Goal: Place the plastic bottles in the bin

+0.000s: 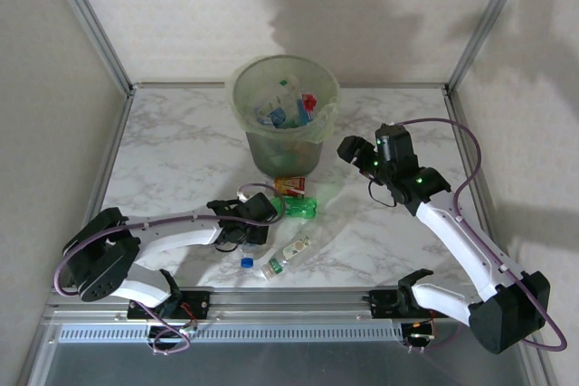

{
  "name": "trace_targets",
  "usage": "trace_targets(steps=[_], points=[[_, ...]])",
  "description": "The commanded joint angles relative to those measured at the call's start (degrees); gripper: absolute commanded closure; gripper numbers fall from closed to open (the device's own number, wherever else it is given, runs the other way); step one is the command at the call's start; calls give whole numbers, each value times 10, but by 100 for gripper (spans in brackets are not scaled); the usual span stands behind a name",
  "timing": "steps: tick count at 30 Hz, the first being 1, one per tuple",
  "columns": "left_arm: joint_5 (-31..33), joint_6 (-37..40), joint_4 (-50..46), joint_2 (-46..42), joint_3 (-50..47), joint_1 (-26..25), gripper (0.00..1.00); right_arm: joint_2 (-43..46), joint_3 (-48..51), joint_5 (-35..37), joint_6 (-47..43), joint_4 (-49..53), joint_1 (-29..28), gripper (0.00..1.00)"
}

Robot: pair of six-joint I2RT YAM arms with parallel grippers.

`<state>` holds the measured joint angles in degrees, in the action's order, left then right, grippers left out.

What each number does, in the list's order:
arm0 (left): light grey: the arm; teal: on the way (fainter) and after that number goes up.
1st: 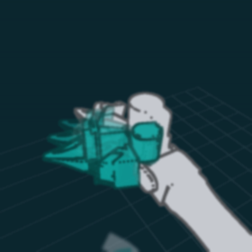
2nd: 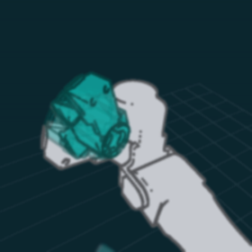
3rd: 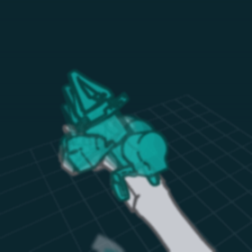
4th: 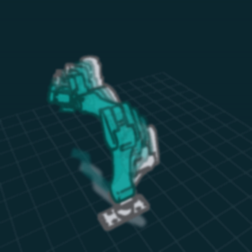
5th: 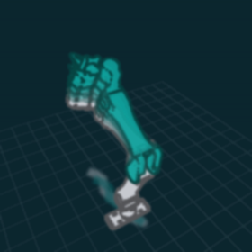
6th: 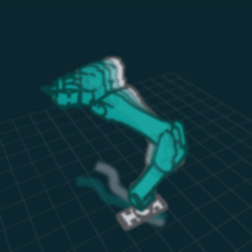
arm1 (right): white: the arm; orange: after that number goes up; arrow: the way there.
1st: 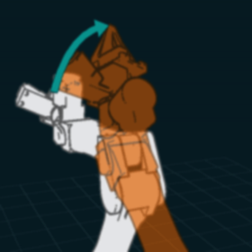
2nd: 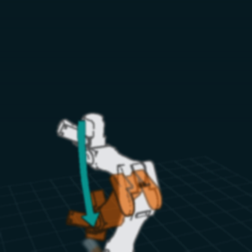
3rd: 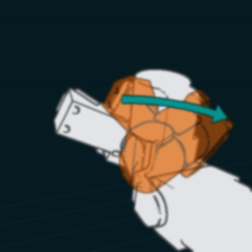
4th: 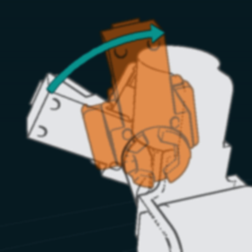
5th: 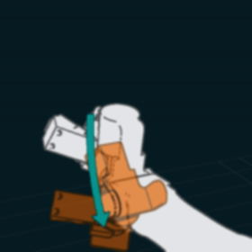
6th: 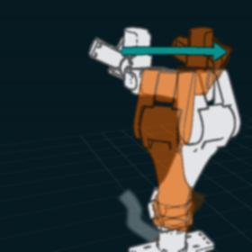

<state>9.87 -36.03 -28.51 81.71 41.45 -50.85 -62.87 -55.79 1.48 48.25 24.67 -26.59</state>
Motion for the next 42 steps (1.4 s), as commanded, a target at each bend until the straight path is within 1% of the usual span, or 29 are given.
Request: trace_targets(steps=[1,4,8,14,17,20,24,29,33,36,42], points=[[-8,-8,0,-22,3,8,28,2,-1,1,-2,-10,4,21],[-12,-15,1,-37,-1,15,32,2,-5,1,-4,-9,4,22],[-14,-22,-12,-62,4,21,33,2,-14,-1,-9,-9,4,23],[-19,-27,-16,-94,7,32,37,6,-35,-1,-20,-4,4,23],[-29,-32,-10,-88,0,41,31,8,-40,-6,-22,-5,4,23],[-20,-37,-4,-71,-3,46,19,10,-42,-8,-25,-3,4,23],[-23,-33,15,-40,-5,49,18,14,-42,-9,-26,-1,2,23],[-20,-27,24,0,0,58,24,15,-38,-10,-27,-1,3,22],[-11,-27,26,11,0,64,30,14,-36,-11,-28,-4,3,23],[-1,-33,22,3,-3,71,36,13,-35,-11,-29,-7,3,23],[-2,-43,11,-46,-6,90,41,13,-34,-15,-33,-11,2,23]])
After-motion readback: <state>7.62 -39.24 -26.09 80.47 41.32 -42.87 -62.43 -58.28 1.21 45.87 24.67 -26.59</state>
